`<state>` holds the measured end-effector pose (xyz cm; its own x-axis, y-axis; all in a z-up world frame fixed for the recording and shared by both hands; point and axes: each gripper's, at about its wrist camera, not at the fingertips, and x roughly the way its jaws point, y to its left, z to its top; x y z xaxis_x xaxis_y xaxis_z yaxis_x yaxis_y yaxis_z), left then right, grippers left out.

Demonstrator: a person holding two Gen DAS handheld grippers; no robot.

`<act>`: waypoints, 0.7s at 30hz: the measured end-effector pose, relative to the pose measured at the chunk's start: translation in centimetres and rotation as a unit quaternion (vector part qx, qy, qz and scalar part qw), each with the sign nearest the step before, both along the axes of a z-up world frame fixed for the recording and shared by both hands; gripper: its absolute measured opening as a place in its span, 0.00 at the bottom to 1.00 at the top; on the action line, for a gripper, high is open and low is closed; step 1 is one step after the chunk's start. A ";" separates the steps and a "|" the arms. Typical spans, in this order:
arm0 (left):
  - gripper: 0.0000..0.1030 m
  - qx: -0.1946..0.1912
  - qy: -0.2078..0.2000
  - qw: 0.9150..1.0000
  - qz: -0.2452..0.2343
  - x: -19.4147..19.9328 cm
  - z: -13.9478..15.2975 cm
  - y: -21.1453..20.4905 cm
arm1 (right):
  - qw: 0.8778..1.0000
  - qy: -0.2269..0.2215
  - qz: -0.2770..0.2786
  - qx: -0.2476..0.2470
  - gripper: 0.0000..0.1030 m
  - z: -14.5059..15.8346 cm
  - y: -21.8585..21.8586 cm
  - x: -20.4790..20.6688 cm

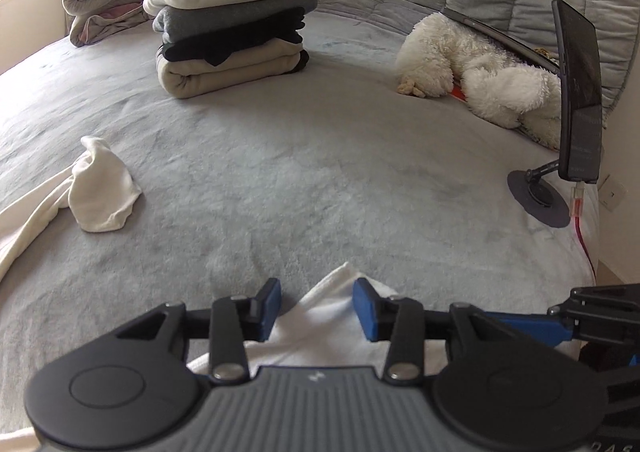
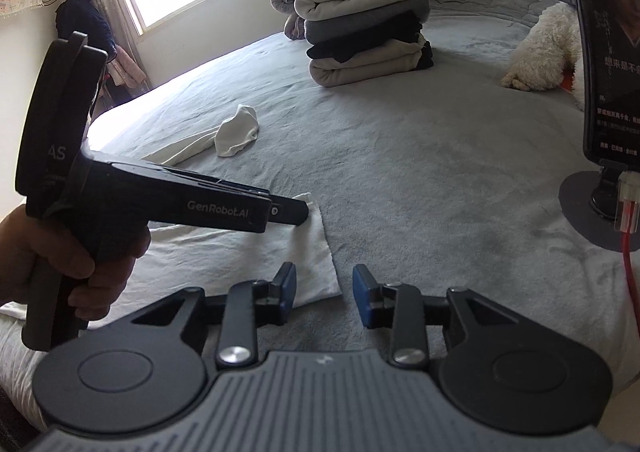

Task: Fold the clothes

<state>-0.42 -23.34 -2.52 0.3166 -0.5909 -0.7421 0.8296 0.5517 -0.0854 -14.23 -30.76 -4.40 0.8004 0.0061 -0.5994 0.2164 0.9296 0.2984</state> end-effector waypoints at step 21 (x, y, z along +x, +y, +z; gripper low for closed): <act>0.01 -0.071 -0.034 0.996 -0.053 -4.9 1.0 -4.1 | 0.993 0.036 -0.045 -0.103 0.02 1.8 -1.2 -2.9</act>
<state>-5.34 -27.43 -1.51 0.2928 -0.7206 -0.6285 0.8892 0.4468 -0.0981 -17.17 -32.00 -2.61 0.7472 -0.1934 -0.6358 0.3160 0.9451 0.0838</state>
